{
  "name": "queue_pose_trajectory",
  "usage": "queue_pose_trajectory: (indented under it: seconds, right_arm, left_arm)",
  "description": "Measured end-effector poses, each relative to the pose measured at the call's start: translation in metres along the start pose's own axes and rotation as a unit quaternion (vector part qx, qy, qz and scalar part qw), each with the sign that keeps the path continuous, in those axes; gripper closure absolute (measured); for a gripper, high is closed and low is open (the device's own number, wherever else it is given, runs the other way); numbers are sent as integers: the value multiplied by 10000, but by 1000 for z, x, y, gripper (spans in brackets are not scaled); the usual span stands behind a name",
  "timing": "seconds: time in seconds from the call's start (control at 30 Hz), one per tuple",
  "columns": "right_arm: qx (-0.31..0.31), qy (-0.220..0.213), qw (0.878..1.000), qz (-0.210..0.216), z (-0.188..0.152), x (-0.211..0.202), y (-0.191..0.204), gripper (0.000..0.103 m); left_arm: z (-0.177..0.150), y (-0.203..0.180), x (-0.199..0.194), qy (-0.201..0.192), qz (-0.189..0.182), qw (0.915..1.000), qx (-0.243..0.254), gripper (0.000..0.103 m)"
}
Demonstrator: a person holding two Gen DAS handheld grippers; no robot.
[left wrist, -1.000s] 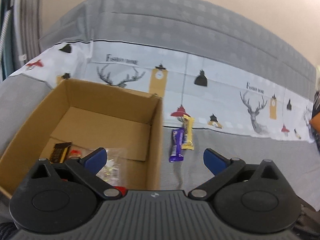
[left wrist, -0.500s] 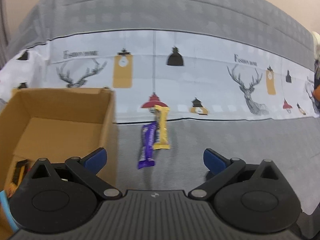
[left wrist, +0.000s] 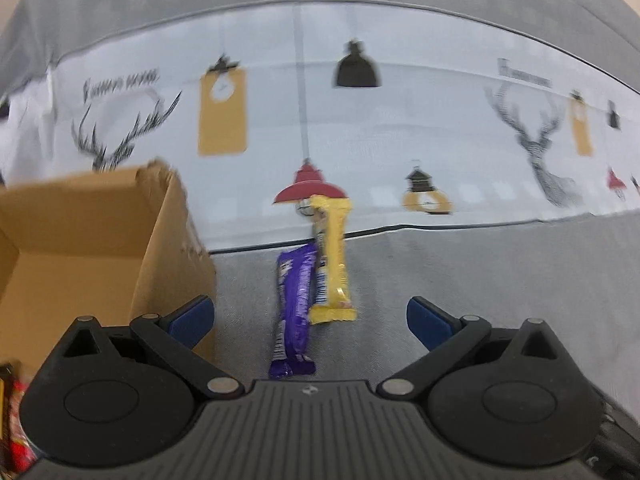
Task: Organize snacks
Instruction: 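Move both open tools back to the purple and yellow bars, then grasp the purple bar with left tool while right tool grasps the yellow bar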
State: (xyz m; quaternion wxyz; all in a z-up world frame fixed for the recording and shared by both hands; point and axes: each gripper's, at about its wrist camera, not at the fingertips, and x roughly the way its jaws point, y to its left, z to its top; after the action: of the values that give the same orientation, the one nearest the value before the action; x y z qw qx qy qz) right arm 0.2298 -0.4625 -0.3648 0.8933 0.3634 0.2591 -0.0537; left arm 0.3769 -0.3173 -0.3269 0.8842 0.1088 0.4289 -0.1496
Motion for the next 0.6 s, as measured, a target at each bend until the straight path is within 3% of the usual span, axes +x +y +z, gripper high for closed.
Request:
queue_pose_trajectory:
  seconds: [0.13, 0.27, 0.33, 0.43, 0.47, 0.5, 0.6]
  right_arm:
    - [15, 211, 9996, 165, 4, 24, -3, 21]
    - [-276, 303, 9986, 328, 15, 49, 1, 21]
    - [-502, 432, 9975, 258, 18, 65, 2, 21]
    - [-721, 705, 9942, 382, 18, 89, 2, 22]
    - [-819, 778, 9927, 430, 17, 94, 4, 22]
    - [-927, 835, 9911, 473, 16, 100, 7, 22]
    - [-1073, 816, 9898, 458, 19, 104, 13, 24]
  left_arm:
    - [6, -2, 8, -296, 407, 9985, 229, 5]
    - [14, 3, 14, -394, 525, 9977, 154, 27]
    - [18, 2, 20, -373, 425, 9976, 387, 30]
    - [19, -8, 31, -280, 599, 9933, 948, 31]
    - [19, -11, 35, -257, 660, 9915, 1090, 34]
    - [20, -14, 36, -260, 676, 9901, 1202, 48]
    - [26, -22, 30, -289, 414, 9881, 1450, 52]
